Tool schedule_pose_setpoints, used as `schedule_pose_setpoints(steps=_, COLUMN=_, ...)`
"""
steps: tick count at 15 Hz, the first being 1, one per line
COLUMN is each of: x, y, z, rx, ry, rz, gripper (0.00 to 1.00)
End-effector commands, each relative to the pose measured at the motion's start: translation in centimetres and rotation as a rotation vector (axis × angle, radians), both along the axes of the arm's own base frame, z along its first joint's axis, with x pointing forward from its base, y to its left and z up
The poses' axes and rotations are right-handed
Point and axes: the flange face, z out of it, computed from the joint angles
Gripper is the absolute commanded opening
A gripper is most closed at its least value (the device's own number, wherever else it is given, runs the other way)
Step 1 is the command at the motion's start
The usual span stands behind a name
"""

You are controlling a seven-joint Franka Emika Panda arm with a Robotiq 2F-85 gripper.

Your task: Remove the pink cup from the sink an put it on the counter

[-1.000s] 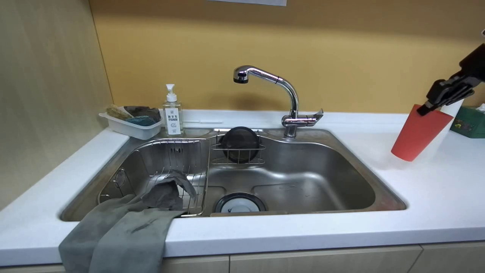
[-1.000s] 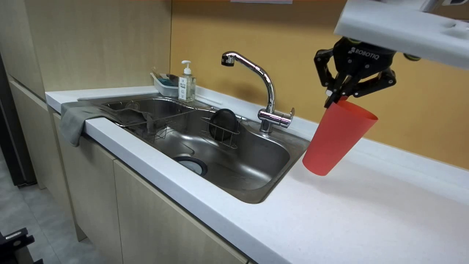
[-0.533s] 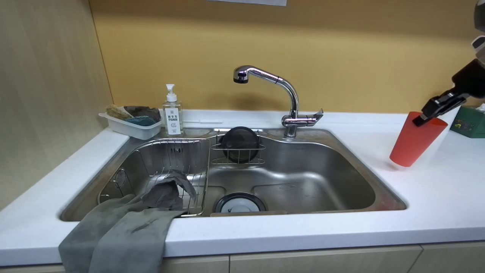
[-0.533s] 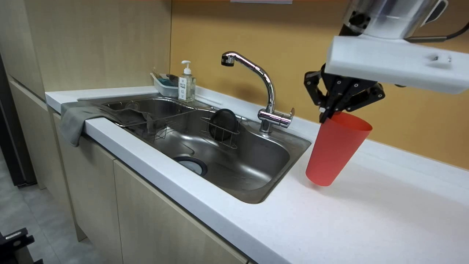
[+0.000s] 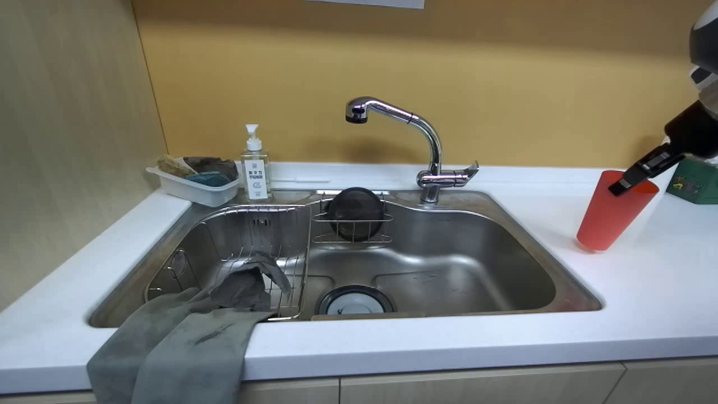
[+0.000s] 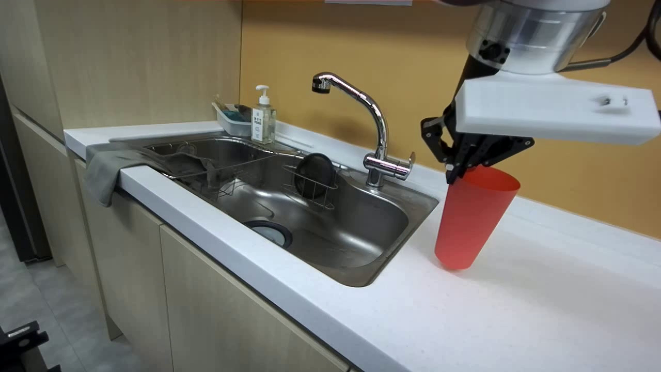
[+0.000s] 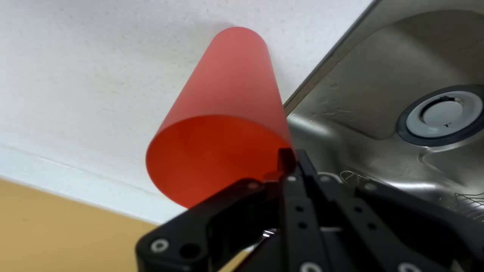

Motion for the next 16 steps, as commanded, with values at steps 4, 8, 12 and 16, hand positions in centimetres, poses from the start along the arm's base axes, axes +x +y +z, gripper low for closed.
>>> schedule_pose_setpoints(steps=4, x=-0.7, y=0.7, z=-0.6, rx=-0.069, ry=-0.027, rz=0.051, gripper=0.01)
schedule_pose_setpoints(steps=8, x=-0.7, y=1.0, z=-1.4, rx=-0.099, ry=-0.001, rz=0.068, gripper=0.01)
schedule_pose_setpoints(steps=12, x=-0.5, y=1.0, z=-1.9, rx=-0.132, ry=0.029, rz=0.089, gripper=0.01)
schedule_pose_setpoints(steps=16, x=-0.2, y=1.2, z=-1.6, rx=-0.131, ry=0.037, rz=0.068, gripper=0.28)
